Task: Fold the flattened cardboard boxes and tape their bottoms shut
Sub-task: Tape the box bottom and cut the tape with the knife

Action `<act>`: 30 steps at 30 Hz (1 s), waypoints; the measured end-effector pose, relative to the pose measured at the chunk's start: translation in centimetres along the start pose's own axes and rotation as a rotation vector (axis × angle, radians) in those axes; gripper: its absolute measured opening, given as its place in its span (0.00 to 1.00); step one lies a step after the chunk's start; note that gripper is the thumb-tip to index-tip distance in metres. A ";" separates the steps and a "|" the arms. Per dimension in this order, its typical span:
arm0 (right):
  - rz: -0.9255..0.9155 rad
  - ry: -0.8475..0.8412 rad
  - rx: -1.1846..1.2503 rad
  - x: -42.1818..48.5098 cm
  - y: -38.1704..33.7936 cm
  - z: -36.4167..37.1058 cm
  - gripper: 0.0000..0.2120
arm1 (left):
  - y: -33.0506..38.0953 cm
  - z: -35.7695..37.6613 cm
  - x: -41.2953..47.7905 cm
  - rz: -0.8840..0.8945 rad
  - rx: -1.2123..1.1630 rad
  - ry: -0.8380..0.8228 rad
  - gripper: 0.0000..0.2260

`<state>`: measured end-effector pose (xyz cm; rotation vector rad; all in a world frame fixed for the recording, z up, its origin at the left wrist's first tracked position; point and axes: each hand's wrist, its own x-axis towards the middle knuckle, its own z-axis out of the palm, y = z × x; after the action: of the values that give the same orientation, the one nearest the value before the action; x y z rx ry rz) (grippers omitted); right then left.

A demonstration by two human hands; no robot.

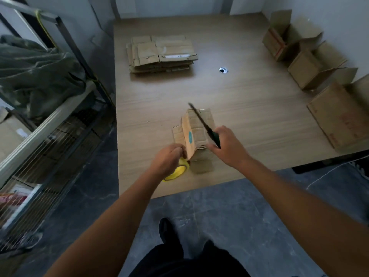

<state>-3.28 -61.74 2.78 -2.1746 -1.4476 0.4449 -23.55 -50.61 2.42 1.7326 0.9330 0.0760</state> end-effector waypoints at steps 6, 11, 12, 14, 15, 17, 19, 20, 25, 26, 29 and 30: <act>0.285 0.013 0.806 -7.1 -1.7 -5.0 0.07 | 6.6 2.9 -3.5 0.138 -0.075 0.058 0.14; 0.269 0.020 0.877 -12.9 -0.8 -8.6 0.08 | 11.6 9.3 -6.6 0.219 -0.209 0.028 0.13; 0.260 0.042 0.859 -13.8 -0.5 -9.2 0.07 | 12.2 10.3 -7.1 0.226 -0.224 0.021 0.13; 0.245 0.080 0.828 -15.0 0.2 -10.3 0.06 | 13.0 11.8 -7.9 0.246 -0.215 0.015 0.13; 0.238 0.085 0.814 -15.5 0.4 -10.7 0.07 | 13.4 12.3 -8.4 0.251 -0.206 0.019 0.14; 0.224 0.078 0.783 -16.5 0.7 -11.3 0.08 | 13.9 12.9 -9.2 0.263 -0.161 0.029 0.14; 0.212 0.088 0.713 -17.1 0.6 -11.6 0.09 | 14.2 13.1 -9.9 0.290 -0.068 0.013 0.13; 0.205 0.099 0.672 -17.4 0.4 -11.8 0.09 | 14.2 13.2 -10.3 0.300 -0.001 -0.002 0.13; 0.261 0.118 0.770 -18.1 -1.0 -11.7 0.11 | 11.9 13.2 -13.5 0.331 -0.043 0.012 0.22; 0.277 0.113 0.790 -18.0 -1.3 -11.2 0.11 | 11.2 13.1 -13.8 0.331 -0.081 0.045 0.22; 0.318 0.092 0.896 -17.6 -3.0 -10.1 0.11 | 10.1 11.7 -14.4 0.268 -0.135 0.079 0.11; 0.316 0.079 0.916 -17.5 -3.8 -9.8 0.11 | 9.7 11.0 -14.6 0.248 -0.188 0.053 0.12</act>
<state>-7.91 -78.75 13.05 -1.6097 -0.6279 0.9052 -23.05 -68.94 11.96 1.6692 0.7203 0.3625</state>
